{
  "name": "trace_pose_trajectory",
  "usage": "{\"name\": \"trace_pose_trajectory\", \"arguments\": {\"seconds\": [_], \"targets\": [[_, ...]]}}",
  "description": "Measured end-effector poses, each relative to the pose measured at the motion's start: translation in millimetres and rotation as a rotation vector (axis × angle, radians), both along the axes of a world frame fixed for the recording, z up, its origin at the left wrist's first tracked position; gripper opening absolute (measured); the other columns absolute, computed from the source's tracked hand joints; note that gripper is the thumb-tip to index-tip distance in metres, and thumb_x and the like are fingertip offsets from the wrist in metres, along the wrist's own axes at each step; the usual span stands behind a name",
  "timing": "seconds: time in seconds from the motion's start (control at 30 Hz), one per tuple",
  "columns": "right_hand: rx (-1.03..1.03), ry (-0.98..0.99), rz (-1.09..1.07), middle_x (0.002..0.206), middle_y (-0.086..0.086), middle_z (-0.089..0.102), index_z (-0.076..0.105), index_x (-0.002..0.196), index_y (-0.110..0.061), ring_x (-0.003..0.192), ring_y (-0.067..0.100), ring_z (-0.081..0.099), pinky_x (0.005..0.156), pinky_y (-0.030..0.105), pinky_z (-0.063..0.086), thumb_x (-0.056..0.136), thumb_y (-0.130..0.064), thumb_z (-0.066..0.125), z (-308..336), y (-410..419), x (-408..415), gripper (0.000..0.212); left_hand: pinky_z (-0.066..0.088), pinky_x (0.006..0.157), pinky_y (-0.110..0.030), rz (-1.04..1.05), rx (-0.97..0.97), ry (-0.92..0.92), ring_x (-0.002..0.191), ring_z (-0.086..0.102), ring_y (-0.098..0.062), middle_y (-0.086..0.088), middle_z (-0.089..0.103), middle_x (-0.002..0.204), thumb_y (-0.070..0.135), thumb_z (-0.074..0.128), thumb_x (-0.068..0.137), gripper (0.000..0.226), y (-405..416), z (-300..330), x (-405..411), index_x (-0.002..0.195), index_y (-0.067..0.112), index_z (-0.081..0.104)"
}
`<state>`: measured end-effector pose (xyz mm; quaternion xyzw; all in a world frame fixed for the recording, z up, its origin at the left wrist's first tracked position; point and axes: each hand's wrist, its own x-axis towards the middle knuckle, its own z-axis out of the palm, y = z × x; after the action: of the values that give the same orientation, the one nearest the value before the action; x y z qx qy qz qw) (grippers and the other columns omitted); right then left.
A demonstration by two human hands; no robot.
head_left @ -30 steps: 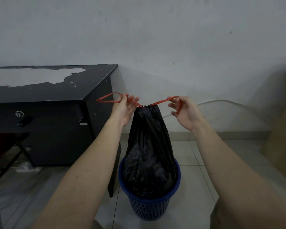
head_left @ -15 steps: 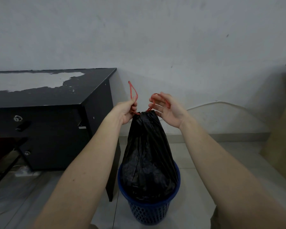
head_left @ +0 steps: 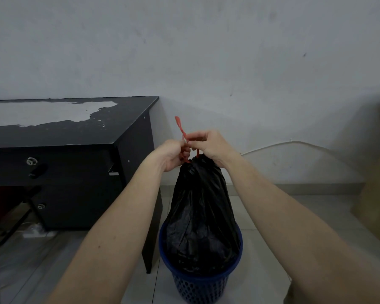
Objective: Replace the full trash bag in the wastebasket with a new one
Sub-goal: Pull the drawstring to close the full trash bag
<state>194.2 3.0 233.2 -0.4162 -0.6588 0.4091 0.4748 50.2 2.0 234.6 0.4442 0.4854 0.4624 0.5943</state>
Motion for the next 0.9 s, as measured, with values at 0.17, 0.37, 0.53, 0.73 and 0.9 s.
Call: {"name": "trace_pose_trajectory", "arguments": {"seconds": [0.17, 0.37, 0.53, 0.73, 0.9], "targets": [[0.038, -0.031, -0.069, 0.087, 0.016, 0.070, 0.068, 0.110, 0.007, 0.066, 0.013, 0.065, 0.070, 0.019, 0.052, 0.088, 0.009, 0.066, 1, -1, -2, 0.022, 0.043, 0.059, -0.020, 0.052, 0.061, 0.072, 0.048, 0.047, -0.004, -0.004, 0.059, 0.071, 0.006, 0.058, 0.100, 0.015, 7, -5, -3, 0.087, 0.004, 0.064], [0.057, -0.077, -0.111, 0.078, 0.011, 0.073, 0.075, 0.095, -0.006, 0.067, 0.012, 0.068, 0.072, 0.023, 0.057, 0.088, 0.001, 0.070, 2, -1, -1, 0.011, 0.049, 0.059, -0.017, 0.034, 0.108, 0.060, 0.052, 0.056, -0.002, 0.003, 0.068, 0.060, 0.005, 0.060, 0.099, 0.012, 10, -7, -8, 0.092, 0.009, 0.068], [0.123, -0.153, -0.216, 0.068, 0.001, 0.073, 0.076, 0.087, -0.016, 0.062, 0.010, 0.067, 0.058, 0.015, 0.050, 0.089, -0.004, 0.069, 2, -3, -4, 0.014, 0.055, 0.064, -0.020, -0.088, 0.127, -0.012, 0.066, 0.065, -0.009, -0.005, 0.072, 0.074, 0.002, 0.062, 0.094, 0.011, 5, -1, -10, 0.096, 0.004, 0.073], [0.220, -0.237, -0.236, 0.077, 0.007, 0.075, 0.073, 0.095, -0.010, 0.065, 0.014, 0.068, 0.062, 0.024, 0.052, 0.084, -0.005, 0.072, 6, -4, -3, 0.012, 0.056, 0.063, -0.019, -0.050, 0.067, -0.159, 0.065, 0.066, -0.009, -0.005, 0.072, 0.073, 0.008, 0.067, 0.094, 0.009, 6, -1, -12, 0.099, 0.001, 0.070], [0.081, -0.176, -0.308, 0.071, -0.001, 0.072, 0.074, 0.080, -0.012, 0.061, 0.010, 0.062, 0.062, 0.025, 0.050, 0.082, -0.035, 0.078, -5, -6, 6, 0.023, 0.056, 0.061, -0.018, 0.012, 0.090, -0.217, 0.060, 0.063, -0.007, -0.007, 0.068, 0.077, 0.001, 0.064, 0.095, 0.006, 7, -1, -7, 0.098, 0.001, 0.069]]}}
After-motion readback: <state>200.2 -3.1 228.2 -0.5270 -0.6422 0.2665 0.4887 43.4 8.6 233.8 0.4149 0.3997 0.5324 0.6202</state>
